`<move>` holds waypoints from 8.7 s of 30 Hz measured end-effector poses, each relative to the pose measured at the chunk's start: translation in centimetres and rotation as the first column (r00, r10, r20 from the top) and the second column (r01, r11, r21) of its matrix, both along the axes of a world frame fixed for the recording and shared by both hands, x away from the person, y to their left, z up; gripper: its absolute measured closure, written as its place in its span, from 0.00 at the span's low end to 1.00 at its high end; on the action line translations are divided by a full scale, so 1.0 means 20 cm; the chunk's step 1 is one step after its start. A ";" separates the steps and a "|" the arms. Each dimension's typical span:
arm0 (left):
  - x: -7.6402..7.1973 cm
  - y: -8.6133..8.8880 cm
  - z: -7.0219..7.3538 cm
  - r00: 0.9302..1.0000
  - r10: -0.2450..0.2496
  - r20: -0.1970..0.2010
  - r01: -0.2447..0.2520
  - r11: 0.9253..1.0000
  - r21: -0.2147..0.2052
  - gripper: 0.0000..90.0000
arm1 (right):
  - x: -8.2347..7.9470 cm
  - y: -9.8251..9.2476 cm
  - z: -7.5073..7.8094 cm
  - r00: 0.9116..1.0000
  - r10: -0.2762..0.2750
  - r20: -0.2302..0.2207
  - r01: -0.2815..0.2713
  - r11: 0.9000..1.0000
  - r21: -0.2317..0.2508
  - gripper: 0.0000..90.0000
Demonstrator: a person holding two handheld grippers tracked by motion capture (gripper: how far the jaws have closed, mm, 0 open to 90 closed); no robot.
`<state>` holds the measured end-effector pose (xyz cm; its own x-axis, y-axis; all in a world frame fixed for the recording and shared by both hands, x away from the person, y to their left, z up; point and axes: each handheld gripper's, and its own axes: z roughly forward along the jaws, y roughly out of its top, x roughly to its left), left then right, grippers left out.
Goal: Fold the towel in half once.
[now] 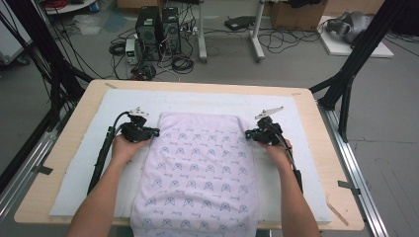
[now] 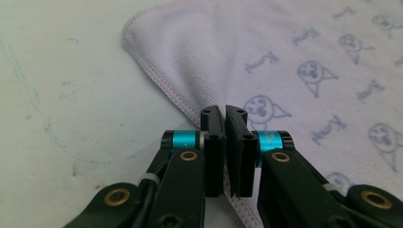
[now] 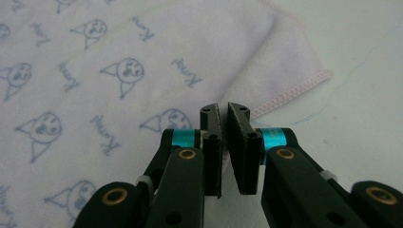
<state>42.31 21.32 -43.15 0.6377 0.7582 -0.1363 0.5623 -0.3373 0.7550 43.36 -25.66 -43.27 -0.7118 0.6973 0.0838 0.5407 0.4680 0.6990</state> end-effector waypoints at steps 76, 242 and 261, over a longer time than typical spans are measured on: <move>-0.88 0.15 0.18 0.954 -0.252 0.166 0.275 0.952 -0.138 0.84 | -0.88 -0.06 0.26 0.935 0.288 0.208 -0.325 0.931 0.168 0.75; -0.53 0.02 -0.03 0.979 -0.201 0.018 0.197 0.971 0.133 0.60 | -0.50 0.13 0.00 0.956 0.288 -0.056 -0.291 0.956 -0.040 0.68; -0.52 0.03 -0.03 0.982 -0.181 0.056 0.170 0.972 0.163 0.79 | -0.49 0.14 -0.01 0.961 0.273 -0.032 -0.274 0.961 -0.046 0.68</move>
